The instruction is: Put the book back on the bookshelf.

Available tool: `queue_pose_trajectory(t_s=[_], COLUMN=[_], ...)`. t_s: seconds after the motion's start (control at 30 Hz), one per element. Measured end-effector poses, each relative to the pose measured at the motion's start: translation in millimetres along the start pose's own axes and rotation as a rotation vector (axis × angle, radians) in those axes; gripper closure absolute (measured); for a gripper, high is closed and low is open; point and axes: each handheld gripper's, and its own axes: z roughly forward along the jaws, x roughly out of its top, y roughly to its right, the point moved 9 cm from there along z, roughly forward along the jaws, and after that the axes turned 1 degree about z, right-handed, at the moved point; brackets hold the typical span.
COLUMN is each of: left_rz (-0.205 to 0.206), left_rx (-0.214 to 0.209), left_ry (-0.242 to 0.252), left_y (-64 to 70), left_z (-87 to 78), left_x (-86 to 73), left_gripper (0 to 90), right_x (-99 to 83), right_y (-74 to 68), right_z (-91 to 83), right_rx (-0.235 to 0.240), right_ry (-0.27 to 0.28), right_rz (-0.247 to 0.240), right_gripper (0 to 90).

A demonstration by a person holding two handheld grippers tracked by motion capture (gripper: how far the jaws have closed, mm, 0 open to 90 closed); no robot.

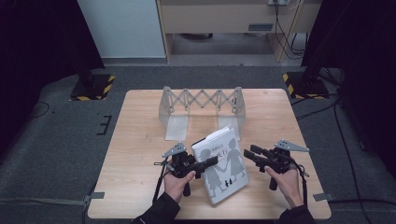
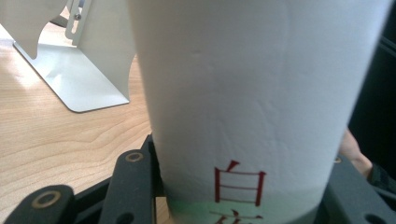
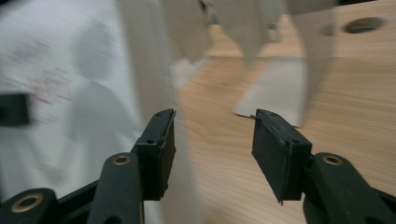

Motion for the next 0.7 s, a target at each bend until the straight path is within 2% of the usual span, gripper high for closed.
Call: queue_pose_trajectory(t_s=[0.03, 0.07, 0.13, 0.17, 0.23, 0.3, 0.33, 0.37, 0.4, 0.43, 0.5, 0.7], left_rz=[0.003, 0.005, 0.002, 0.002, -0.004, -0.013, -0.013, -0.012, -0.009, -0.003, 0.022, 0.056], left_rx=[0.004, 0.007, 0.011, 0.011, 0.016, 0.023, 0.023, 0.028, 0.031, 0.034, 0.053, 0.087], left_ry=[0.0, -0.002, -0.004, -0.004, -0.002, 0.007, 0.007, 0.008, 0.007, 0.008, 0.007, 0.001], left_y=[0.9, 1.6, 2.7, 2.7, 2.2, 1.2, 1.2, 1.0, 1.0, 1.2, 2.6, 1.6], left_z=[-0.5, -0.9, -2.7, -2.7, -4.5, -7.8, -7.8, -9.5, -10.6, -12.1, -17.2, -26.1], left_x=[0.8, 1.5, 3.4, 3.4, 4.9, 8.2, 8.2, 10.0, 11.1, 13.0, 19.1, 27.6], left_gripper=[52.5, 52.6, 52.7, 52.8, 52.8, 52.8, 52.8, 52.8, 52.8, 52.7, 52.7, 52.5], right_x=[-2.9, -10.3, -17.9, -17.9, -26.0, -38.8, -38.8, -47.0, -47.0, -52.0, -56.0, -58.8], right_y=[6.1, 18.0, 29.9, 29.9, 43.2, 58.0, 58.0, 66.3, 66.3, 72.2, 75.6, 78.9], right_z=[-0.5, -0.4, 1.0, 1.0, 1.0, 0.8, 0.8, -0.1, -0.1, -1.3, -2.2, -2.5], right_rx=[-0.034, -0.108, -0.193, -0.193, -0.298, -0.378, -0.378, -0.408, -0.408, -0.432, -0.44, -0.445], right_ry=[-0.013, -0.046, -0.093, -0.093, -0.151, -0.227, -0.227, -0.269, -0.269, -0.298, -0.319, -0.325], right_rz=[-0.014, -0.041, -0.09, -0.09, -0.15, -0.175, -0.175, -0.166, -0.166, -0.173, -0.172, -0.17], right_gripper=[46.7, 43.1, 38.2, 38.2, 35.7, 31.4, 31.4, 27.4, 27.4, 25.4, 23.6, 20.8])
